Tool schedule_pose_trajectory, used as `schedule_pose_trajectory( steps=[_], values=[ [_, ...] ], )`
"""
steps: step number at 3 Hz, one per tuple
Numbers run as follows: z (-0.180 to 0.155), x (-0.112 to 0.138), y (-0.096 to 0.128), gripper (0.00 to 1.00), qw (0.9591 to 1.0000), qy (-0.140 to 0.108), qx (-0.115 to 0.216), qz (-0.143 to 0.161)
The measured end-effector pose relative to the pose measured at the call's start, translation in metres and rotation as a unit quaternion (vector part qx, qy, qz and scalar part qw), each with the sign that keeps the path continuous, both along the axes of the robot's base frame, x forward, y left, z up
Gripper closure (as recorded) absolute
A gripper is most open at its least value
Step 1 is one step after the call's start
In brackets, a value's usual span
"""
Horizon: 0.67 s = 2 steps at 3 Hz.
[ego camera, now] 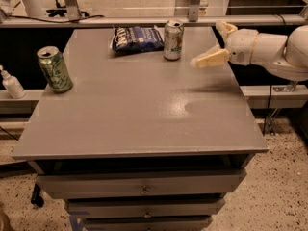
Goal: Move 7up can near blue chip bag
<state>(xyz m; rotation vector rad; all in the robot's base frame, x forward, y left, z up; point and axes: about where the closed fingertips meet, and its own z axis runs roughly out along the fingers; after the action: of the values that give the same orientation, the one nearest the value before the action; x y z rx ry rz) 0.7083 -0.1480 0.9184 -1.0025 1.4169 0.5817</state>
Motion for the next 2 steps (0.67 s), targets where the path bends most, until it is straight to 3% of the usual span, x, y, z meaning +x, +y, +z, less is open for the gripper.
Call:
schedule_pose_trajectory(
  steps=[2],
  values=[
    [0.027,-0.060,-0.041,0.00,0.9970,-0.010,0.020,0.074]
  ],
)
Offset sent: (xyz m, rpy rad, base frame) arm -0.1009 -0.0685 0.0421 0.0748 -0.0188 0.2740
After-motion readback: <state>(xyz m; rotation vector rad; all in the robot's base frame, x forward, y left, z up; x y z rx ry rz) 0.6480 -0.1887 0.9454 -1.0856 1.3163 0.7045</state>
